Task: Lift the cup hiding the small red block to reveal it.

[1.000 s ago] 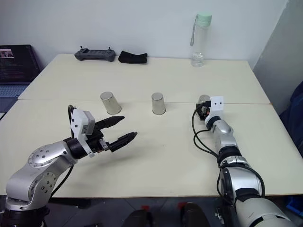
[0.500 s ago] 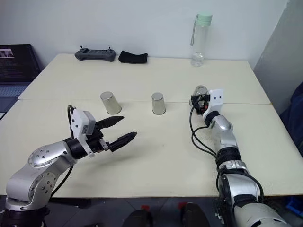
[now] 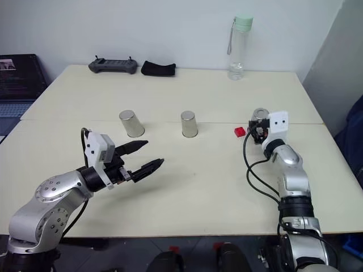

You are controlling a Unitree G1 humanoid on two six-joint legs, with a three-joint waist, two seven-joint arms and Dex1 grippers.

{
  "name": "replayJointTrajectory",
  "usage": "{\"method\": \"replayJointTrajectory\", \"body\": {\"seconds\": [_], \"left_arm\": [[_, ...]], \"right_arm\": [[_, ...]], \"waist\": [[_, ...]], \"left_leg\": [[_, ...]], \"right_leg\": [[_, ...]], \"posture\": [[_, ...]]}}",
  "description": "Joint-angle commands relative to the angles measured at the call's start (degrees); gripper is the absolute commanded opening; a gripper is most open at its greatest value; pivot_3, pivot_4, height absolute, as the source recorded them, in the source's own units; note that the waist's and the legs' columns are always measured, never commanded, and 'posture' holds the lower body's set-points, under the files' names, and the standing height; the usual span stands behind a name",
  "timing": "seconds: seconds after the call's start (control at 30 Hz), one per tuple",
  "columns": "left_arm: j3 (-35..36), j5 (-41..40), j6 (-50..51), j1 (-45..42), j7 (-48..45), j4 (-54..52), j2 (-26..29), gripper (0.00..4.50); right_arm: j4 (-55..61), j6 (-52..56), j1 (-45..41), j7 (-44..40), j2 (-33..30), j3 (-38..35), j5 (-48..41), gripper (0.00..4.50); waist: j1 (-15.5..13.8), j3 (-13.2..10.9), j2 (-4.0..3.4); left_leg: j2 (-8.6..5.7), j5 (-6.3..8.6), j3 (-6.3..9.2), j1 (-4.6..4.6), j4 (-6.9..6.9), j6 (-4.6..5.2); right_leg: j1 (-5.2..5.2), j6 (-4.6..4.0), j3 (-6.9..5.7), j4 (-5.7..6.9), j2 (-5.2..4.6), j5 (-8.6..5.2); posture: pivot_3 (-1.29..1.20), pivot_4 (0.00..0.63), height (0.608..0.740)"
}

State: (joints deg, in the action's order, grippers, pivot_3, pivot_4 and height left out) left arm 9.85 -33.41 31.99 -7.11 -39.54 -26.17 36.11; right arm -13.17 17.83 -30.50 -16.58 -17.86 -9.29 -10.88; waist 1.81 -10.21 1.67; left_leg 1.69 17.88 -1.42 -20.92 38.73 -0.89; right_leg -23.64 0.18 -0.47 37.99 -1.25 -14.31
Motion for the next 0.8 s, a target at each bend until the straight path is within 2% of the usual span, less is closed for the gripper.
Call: {"method": "replayJointTrajectory", "body": {"seconds": [0.03, 0.17, 0.37, 0.43, 0.6, 0.8], "left_arm": [[-0.67, 0.38, -1.43, -1.60, -0.47, 0.14, -0.27, 4.50], [-0.34, 0.39, -1.55, -1.72, -0.94, 0.66, 0.13, 4.50], [0.01, 0.34, -1.18, -0.96, -0.75, -0.30, -0.06, 4.50], [0.03, 0.29, -1.14, -0.84, -0.61, -0.49, -0.19, 4.50], [0.01, 0.28, -1.23, -0.69, -0.47, -0.61, -0.30, 4.50], [0.22, 0.24, -1.42, -0.20, -0.58, -0.75, -0.21, 4.50]], "right_arm": [[1.78, 3.35, 0.20, 0.54, 1.54, -1.17, -2.66, 2.67], [0.24, 2.34, 0.87, 1.16, 1.83, -0.71, -1.41, 2.67], [-4.05, -6.61, 1.91, 2.11, 1.40, 0.12, 2.34, 2.67], [-5.06, -7.72, 1.97, 2.73, 2.01, -0.52, 2.06, 3.39], [-6.83, -8.22, 2.37, 2.71, 2.44, -1.25, 1.07, 4.47], [-3.12, -7.80, 4.27, 1.57, 0.79, -1.21, 1.09, 4.47]], "waist": [[0.01, 0.00, 0.00], [-0.07, -0.01, -0.01], [-0.14, -0.01, -0.01], [-0.13, -0.01, -0.01], [-0.12, -0.01, -0.01], [-0.13, -0.01, -0.01]], "left_leg": [[0.00, 0.00, 0.01, 0.00, 0.01, 0.00], [0.01, 0.00, -0.01, 0.00, 0.01, 0.00], [-0.04, 0.00, -0.04, -0.05, 0.00, 0.00], [-0.04, 0.00, -0.03, -0.06, 0.00, 0.00], [-0.01, 0.00, -0.03, -0.03, 0.00, 0.00], [-0.01, 0.00, -0.03, -0.02, 0.00, 0.00]], "right_leg": [[0.00, 0.00, -0.01, 0.01, 0.03, 0.00], [-0.02, 0.00, 0.03, 0.01, 0.08, 0.00], [-0.02, 0.01, 0.04, -0.07, 0.06, 0.00], [-0.02, 0.01, 0.03, -0.08, 0.05, 0.00], [-0.02, 0.01, 0.04, -0.04, 0.05, 0.00], [-0.02, 0.01, 0.03, -0.03, 0.06, 0.00]], "posture": [[0.00, 0.150, 0.740], [0.00, 0.150, 0.740], [0.00, 0.150, 0.740], [0.00, 0.150, 0.740], [0.00, 0.150, 0.740], [0.00, 0.150, 0.740]]}}
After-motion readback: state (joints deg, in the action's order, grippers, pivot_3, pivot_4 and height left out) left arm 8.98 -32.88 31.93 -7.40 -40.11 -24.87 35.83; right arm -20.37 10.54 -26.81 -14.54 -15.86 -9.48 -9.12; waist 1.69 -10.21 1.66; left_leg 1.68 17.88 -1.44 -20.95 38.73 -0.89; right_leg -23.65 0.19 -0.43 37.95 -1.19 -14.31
